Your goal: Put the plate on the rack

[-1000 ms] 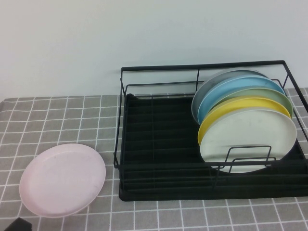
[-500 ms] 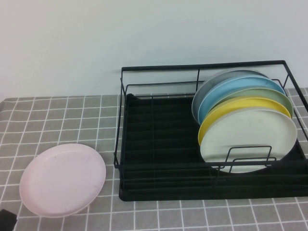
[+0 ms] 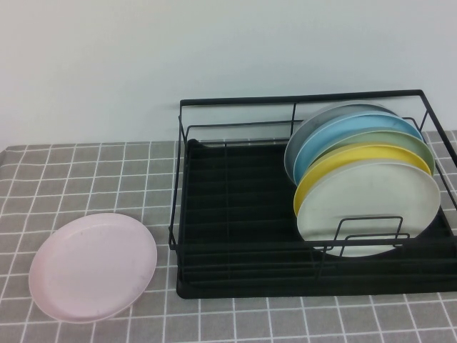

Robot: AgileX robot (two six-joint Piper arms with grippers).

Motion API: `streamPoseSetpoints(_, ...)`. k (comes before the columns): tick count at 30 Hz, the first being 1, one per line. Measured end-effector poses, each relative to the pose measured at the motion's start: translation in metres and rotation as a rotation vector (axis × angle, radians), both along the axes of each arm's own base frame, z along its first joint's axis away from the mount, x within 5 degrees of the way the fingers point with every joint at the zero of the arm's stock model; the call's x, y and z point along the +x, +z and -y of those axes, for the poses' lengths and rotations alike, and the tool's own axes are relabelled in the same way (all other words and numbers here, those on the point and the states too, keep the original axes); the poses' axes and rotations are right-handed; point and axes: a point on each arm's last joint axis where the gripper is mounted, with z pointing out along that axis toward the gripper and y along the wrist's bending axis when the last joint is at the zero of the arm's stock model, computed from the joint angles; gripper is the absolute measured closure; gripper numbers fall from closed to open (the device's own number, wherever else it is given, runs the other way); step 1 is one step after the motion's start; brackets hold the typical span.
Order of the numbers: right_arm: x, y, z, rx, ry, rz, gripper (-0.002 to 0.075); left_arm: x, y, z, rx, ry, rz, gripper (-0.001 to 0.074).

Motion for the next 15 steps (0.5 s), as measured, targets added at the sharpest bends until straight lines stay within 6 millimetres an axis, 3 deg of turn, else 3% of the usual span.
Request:
streamPoseSetpoints(7, 0.040, 0.006, -0.024, 0.017, 0.242, -0.222, 0.0727, 0.007, 0.026, 0.005, 0.258, -0.014, -0.026, 0.0737)
streamPoseSetpoints(15, 0.065, -0.013, -0.060, 0.070, 0.607, -0.392, 0.0727, 0.049, 0.050, 0.002, 0.493, -0.005, -0.187, 0.0737)
